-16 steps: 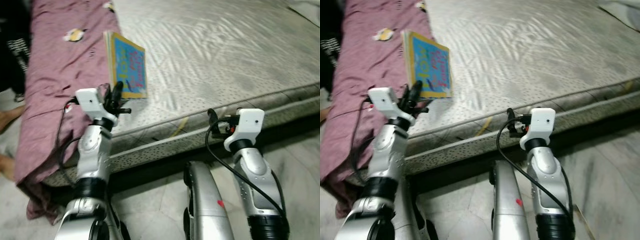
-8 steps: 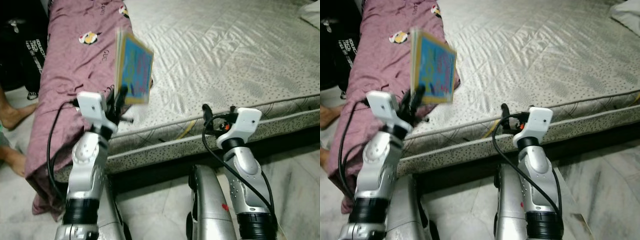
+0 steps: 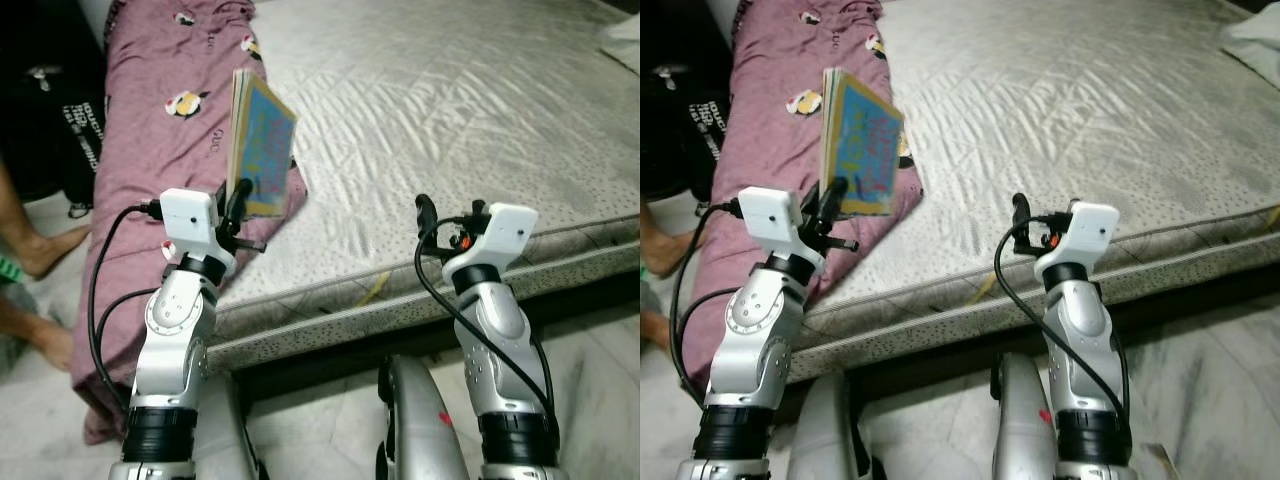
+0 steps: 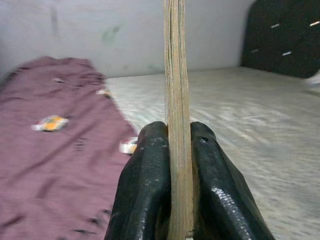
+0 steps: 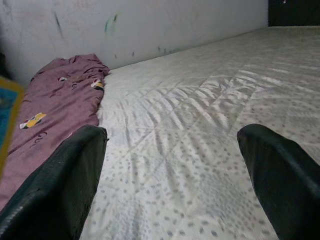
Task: Clean up the room
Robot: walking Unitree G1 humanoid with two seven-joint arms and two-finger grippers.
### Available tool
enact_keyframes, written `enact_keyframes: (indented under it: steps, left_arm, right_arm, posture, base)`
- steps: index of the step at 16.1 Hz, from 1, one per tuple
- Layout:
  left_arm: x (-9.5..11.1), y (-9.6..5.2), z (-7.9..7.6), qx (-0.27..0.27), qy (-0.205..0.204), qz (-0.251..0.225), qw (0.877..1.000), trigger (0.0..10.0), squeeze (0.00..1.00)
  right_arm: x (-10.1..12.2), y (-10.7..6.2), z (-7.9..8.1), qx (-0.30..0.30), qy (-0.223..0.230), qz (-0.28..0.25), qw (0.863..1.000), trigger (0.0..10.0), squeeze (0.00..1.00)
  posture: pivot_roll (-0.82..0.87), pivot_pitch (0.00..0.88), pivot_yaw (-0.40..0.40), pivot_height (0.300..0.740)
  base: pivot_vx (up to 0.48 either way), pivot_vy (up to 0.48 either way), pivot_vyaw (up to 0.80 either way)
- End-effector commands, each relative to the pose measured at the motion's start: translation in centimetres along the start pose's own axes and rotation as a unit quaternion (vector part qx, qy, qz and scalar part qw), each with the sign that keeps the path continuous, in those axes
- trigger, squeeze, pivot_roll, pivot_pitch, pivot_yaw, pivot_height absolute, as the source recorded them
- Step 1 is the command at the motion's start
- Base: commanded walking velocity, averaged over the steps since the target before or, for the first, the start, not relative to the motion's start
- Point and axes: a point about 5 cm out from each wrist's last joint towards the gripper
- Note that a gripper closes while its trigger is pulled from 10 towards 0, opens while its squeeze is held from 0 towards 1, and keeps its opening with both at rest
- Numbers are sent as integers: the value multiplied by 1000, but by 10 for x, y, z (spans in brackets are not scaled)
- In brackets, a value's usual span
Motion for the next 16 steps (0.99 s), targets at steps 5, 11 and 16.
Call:
enact_keyframes:
  steps: [5,11,16]
  left_arm:
    - [-4,-8,13,46,56,10,997,10000,0]
    - [-18,-13,9,39,90,39,994,10000,0]
    - [-26,-13,12,73,111,64,989,10000,0]
  right_arm:
    - [1,2,0,-9,-3,-7,1000,10000,0]
    - [1,1,-6,-23,-16,-7,1000,10000,0]
    - [-5,-1,-11,-36,-36,6,999,10000,0]
  posture:
    - [-108,0,75,677]
    - [-115,0,69,740]
    - [-113,0,65,740]
  base:
    - [0,0,0]
    - [0,0,0]
    - [0,0,0]
Point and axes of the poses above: a point about 5 cm out from each wrist's last joint towards the gripper, its own y axis pointing out of the wrist towards the gripper, its own x axis along the axis of the wrist's last joint, z = x × y, and after that the axes turned 5 degrees about -y, right-handed
